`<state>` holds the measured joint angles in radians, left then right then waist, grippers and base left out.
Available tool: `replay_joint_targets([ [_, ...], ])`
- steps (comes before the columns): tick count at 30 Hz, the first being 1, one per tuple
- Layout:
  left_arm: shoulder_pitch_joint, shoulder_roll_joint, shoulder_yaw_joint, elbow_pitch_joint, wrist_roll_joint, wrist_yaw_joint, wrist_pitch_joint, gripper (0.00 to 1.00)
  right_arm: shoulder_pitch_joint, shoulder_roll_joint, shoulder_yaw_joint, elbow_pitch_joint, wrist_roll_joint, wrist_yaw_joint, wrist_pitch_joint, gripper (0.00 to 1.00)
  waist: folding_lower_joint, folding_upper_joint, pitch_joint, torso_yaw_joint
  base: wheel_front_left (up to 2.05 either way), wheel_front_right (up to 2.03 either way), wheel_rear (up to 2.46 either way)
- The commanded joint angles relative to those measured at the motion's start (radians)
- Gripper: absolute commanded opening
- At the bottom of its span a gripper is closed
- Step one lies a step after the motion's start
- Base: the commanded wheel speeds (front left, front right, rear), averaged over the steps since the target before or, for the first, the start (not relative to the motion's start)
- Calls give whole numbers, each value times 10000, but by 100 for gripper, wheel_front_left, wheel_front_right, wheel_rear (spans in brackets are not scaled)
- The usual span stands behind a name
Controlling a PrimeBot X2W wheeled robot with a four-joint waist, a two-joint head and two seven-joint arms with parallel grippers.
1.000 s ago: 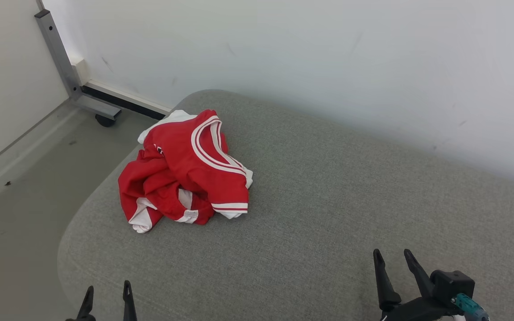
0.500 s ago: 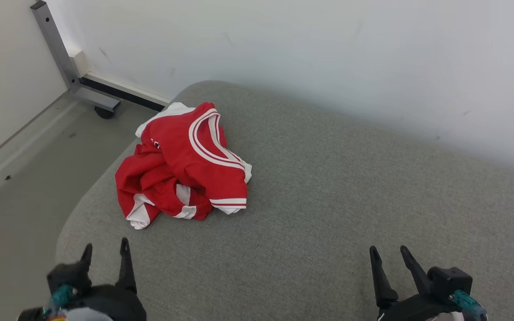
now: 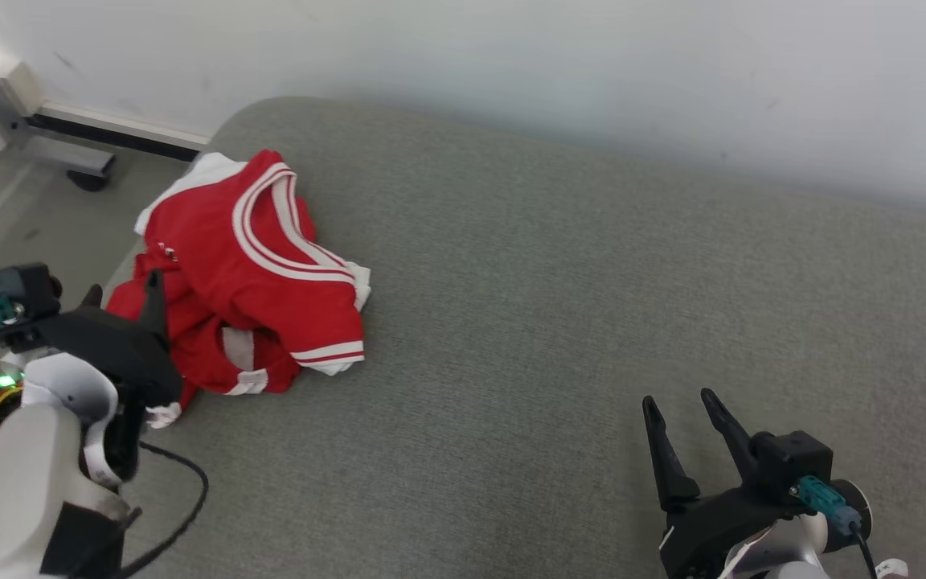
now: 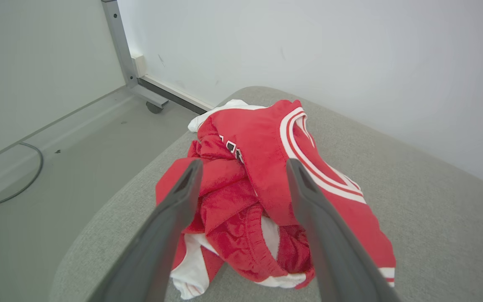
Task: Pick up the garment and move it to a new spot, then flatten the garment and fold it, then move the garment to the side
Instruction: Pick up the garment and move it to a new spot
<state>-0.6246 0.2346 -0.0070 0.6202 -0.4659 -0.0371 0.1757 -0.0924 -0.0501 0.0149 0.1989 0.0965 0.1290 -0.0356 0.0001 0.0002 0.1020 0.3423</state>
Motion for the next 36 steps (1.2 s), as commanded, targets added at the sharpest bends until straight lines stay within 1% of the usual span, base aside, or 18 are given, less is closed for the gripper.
replay_joint_targets([
  [1, -253, 92, 43, 139, -103, -83, 171, 100, -61, -2, 25, -173, -108, 34, 78, 100, -1, -2, 988, -1074, 0, 0, 0],
  [5, -1005, 507, 211, 630, -390, -221, 753, 100, -148, -2, 15, -765, -284, 34, 337, 100, -1, -2, 1636, -1730, 0, 0, 0],
  [9, -1440, 809, 127, 1060, -487, -222, 1585, 100, -128, 0, -89, -1309, -337, 34, 505, 100, -1, -2, 2202, -2181, 0, 0, 0],
  [13, -1727, 1117, -9, 1353, -314, -54, 2183, 100, -160, 6, -124, -1615, -152, 34, 558, 100, -1, -2, 2591, -2491, 0, 0, 0],
  [18, -1955, 1351, -188, 1566, -83, 167, 2534, 100, -193, 6, -100, -1658, 13, 34, 491, 100, -1, -2, 2810, -2623, 0, 0, 0],
  [19, -1989, 1368, -226, 1618, -74, 204, 2657, 85, -210, 6, -100, -1624, 44, 34, 460, 100, -1, -2, 2810, -2630, 0, 0, 0],
  [20, -1986, 1389, -276, 1691, -37, 256, 2815, 63, -220, 6, -80, -1575, 57, 34, 430, 100, -1, -2, 2789, -2640, 0, 0, 0],
  [21, -1966, 1408, -357, 1742, 22, 264, 2976, 36, -237, 8, -60, -1542, 116, 34, 398, 100, -1, -2, 2767, -2645, 0, 0, 0],
  [22, -1938, 1445, -408, 1786, 28, 259, 3151, 0, -262, 6, -34, -1488, 165, 34, 346, 100, -1, -2, 2736, -2649, 0, 0, 0],
  [26, -1950, 1515, -468, 1700, -9, 244, 3413, 0, -335, 6, 10, -1338, 298, 34, 233, 100, -1, -2, 2632, -2619, 0, 0, 0],
  [31, -2177, 1842, -544, 1173, 203, 363, 3354, 0, -471, 6, 119, -1023, 515, 34, 45, 100, -1, -2, 2398, -2494, 0, 0, 0],
  [36, -2439, 2246, -548, 311, 201, 269, 3501, 0, -634, 5, 165, -667, 764, 34, -238, 100, -1, -2, 2104, -2238, 0, 0, 0],
])
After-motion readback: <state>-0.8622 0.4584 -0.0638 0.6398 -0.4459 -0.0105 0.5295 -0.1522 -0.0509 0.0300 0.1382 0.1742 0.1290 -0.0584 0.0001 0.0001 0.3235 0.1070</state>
